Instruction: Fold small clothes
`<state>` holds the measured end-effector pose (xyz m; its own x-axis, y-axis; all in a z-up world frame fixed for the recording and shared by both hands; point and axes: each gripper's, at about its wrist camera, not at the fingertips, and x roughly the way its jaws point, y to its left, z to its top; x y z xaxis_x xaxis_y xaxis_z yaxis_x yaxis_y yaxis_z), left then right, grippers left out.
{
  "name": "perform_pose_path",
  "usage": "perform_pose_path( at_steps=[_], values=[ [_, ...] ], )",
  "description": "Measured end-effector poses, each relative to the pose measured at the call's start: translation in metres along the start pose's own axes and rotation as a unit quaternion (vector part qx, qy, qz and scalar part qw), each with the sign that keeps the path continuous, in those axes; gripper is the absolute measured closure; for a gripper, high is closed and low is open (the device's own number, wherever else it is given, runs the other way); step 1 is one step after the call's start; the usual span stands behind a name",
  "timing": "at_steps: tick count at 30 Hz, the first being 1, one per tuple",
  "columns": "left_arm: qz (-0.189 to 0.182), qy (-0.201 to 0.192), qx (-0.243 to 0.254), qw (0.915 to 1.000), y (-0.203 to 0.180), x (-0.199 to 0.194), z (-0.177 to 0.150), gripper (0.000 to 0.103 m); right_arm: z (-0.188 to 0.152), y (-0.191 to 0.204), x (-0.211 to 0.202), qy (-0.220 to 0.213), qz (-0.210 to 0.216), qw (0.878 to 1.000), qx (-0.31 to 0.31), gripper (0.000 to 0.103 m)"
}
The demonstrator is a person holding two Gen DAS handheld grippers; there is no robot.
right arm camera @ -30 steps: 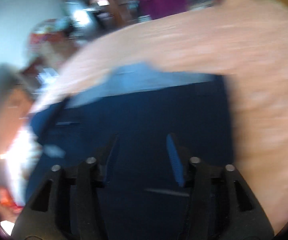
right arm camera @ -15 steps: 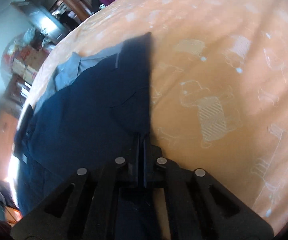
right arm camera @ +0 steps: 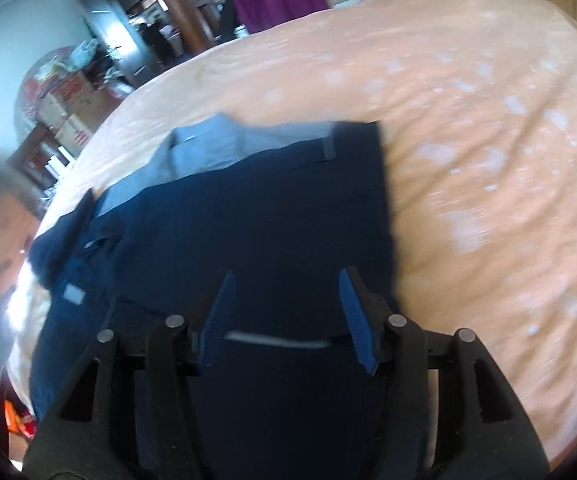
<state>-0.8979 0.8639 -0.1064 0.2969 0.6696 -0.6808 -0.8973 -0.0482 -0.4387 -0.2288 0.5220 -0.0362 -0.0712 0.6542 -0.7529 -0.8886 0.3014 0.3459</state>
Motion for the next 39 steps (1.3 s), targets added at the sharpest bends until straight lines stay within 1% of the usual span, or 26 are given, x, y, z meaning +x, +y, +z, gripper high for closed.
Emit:
perform_pose_path(
  at_steps=[1,3,5,8,10,12,13,14,15,16,17,18,20,22,23,24,25,26,27,28,29,30,32,33,37,39],
  values=[
    [0.008,0.005,-0.014,0.9999,0.010,0.011,0.010,0.000,-0.002,0.008,0.006,0.005,0.004,1.000,-0.003,0.049],
    [0.026,0.009,-0.048,0.9985,0.032,0.032,0.028,0.007,-0.005,0.019,0.012,0.011,0.012,1.000,-0.009,0.049],
    [0.038,0.010,-0.057,0.9976,0.045,0.049,0.041,0.032,-0.010,0.030,0.016,0.018,0.019,0.999,-0.021,0.049],
    [0.051,0.038,-0.080,0.9948,0.064,0.086,0.052,0.036,-0.014,0.044,0.025,0.031,0.027,0.999,-0.030,0.049],
    [0.057,0.037,-0.078,0.9946,0.069,0.100,0.056,0.037,-0.016,0.051,0.029,0.035,0.026,0.998,-0.041,0.049],
    [0.062,0.030,-0.060,0.9958,0.066,0.109,0.062,0.038,-0.016,0.057,0.031,0.035,0.029,0.998,-0.044,0.049],
    [0.063,0.027,-0.052,0.9963,0.064,0.113,0.064,0.044,-0.015,0.059,0.031,0.032,0.030,0.998,-0.043,0.049],
    [0.056,0.025,-0.048,0.9970,0.063,0.116,0.068,0.072,-0.014,0.061,0.030,0.026,0.030,0.998,-0.043,0.049],
    [0.045,0.024,-0.045,0.9977,0.059,0.119,0.071,0.096,-0.012,0.062,0.028,0.020,0.031,0.999,-0.039,0.050],
    [0.031,0.016,-0.035,0.9988,0.049,0.117,0.076,0.102,-0.011,0.063,0.027,0.016,0.035,0.999,-0.035,0.052],
    [0.011,0.004,-0.013,0.9998,0.033,0.112,0.081,0.102,-0.008,0.063,0.025,0.010,0.046,0.999,-0.027,0.056],
    [-0.021,-0.015,0.033,0.9991,-0.002,0.098,0.081,0.102,-0.007,0.064,0.024,0.008,0.052,0.998,-0.022,0.058],
    [-0.105,-0.033,0.105,0.9884,-0.075,0.074,0.071,0.102,-0.003,0.065,0.023,0.004,0.069,0.998,-0.009,0.058],
    [-0.199,-0.039,0.176,0.9633,-0.154,0.044,0.043,0.101,0.001,0.065,0.021,-0.003,0.084,0.996,0.004,0.058],
    [-0.245,-0.036,0.205,0.9469,-0.187,0.031,0.023,0.098,0.003,0.064,0.019,-0.006,0.095,0.995,0.012,0.058],
    [-0.288,-0.025,0.229,0.9295,-0.218,0.022,-0.001,0.095,0.004,0.063,0.019,-0.007,0.108,0.994,0.019,0.055],
    [-0.321,-0.004,0.243,0.9153,-0.241,0.020,-0.024,0.078,0.005,0.059,0.022,0.000,0.130,0.991,0.032,0.049],
    [-0.345,0.037,0.254,0.9029,-0.259,0.025,-0.050,0.044,0.004,0.056,0.025,0.007,0.146,0.988,0.043,0.035],
    [-0.352,0.064,0.259,0.8972,-0.268,0.028,-0.071,0.036,0.003,0.052,0.031,0.016,0.159,0.985,0.058,0.030],
    [-0.357,0.084,0.264,0.8921,-0.270,0.032,-0.090,0.038,0.003,0.049,0.037,0.025,0.165,0.983,0.069,0.030],
    [-0.360,0.105,0.266,0.8881,-0.268,0.036,-0.108,0.043,0.002,0.048,0.044,0.036,0.171,0.982,0.074,0.030],
    [-0.353,0.122,0.258,0.8912,-0.259,0.042,-0.122,0.045,0.003,0.050,0.051,0.045,0.178,0.980,0.072,0.030],
    [-0.339,0.139,0.216,0.9048,-0.232,0.050,-0.134,0.046,0.009,0.054,0.064,0.057,0.192,0.977,0.069,0.030],
    [-0.329,0.141,0.194,0.9135,-0.216,0.052,-0.136,0.046,0.013,0.057,0.071,0.067,0.205,0.974,0.071,0.030],
    [-0.287,0.116,0.124,0.9427,-0.158,0.046,-0.138,0.042,0.026,0.072,0.107,0.099,0.215,0.969,0.076,0.030],
    [-0.277,0.102,0.088,0.9513,-0.137,0.042,-0.137,0.040,0.028,0.081,0.128,0.122,0.203,0.969,0.071,0.030]
  ],
)
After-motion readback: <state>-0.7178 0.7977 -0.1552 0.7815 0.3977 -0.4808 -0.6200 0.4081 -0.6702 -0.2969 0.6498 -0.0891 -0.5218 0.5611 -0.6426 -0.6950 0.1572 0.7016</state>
